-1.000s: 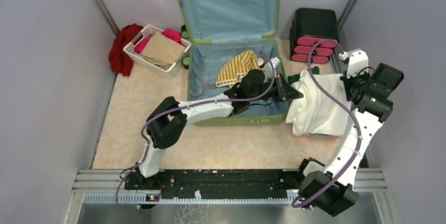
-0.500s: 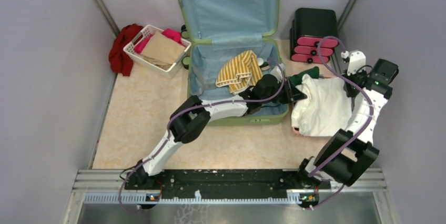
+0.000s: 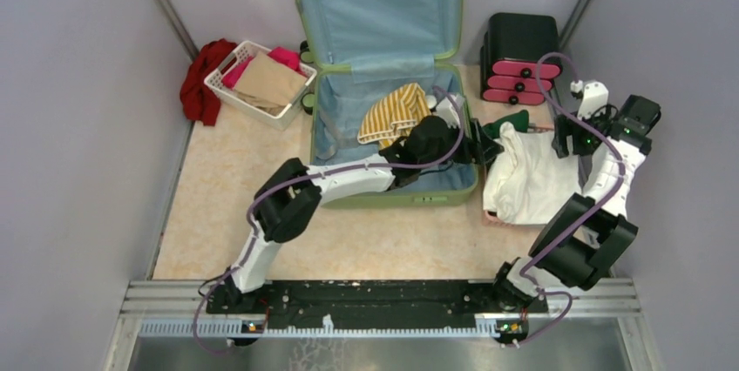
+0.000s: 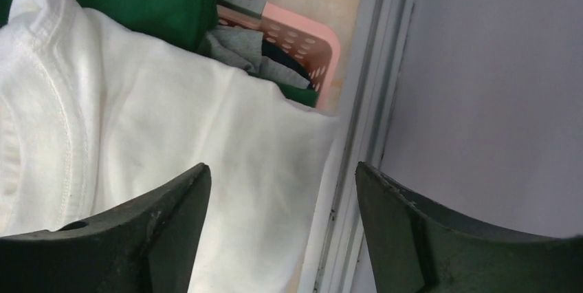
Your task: Open, take out, and arrange the luggage
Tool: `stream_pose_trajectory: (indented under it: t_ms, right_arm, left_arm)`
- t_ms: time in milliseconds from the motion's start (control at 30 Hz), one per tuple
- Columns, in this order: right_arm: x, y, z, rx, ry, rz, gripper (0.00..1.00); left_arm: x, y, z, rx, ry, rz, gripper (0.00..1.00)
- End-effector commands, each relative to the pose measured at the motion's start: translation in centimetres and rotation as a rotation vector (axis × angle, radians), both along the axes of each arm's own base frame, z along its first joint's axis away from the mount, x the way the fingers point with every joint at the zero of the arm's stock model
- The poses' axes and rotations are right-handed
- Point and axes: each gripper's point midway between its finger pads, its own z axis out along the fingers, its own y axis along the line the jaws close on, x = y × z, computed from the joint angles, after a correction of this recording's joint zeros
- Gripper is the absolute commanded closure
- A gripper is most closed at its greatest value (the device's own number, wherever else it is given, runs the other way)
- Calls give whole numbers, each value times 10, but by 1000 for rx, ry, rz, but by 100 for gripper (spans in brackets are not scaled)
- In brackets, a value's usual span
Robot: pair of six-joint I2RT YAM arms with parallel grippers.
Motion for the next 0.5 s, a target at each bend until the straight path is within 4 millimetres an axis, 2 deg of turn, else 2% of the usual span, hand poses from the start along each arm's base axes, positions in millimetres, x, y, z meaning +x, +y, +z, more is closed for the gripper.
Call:
stream_pose_trajectory:
  t_ms: [0,100,133,167,200,333,467]
  right_arm:
    - [12,-9,66,-53,-166,-11,21]
    - [9,2,91,-50,-219,15,18]
    - [6,9,99,-41,-238,35,17]
    - [4,18,107,-27,-261,63,16]
    - [2,27,114,-14,-284,96,15]
    - [-9,77,140,87,-402,277,7]
    - [-15,138,155,232,-471,447,2]
  left_arm:
    - [7,38,72,18,-262,75,16]
    - [2,67,89,67,-414,94,8]
    - [-1,80,105,66,-482,112,5]
    - [-2,90,99,107,-527,116,2]
    - [-3,104,109,124,-588,136,1]
    - [-2,151,101,227,-687,143,1]
    - [12,193,86,297,-649,156,1]
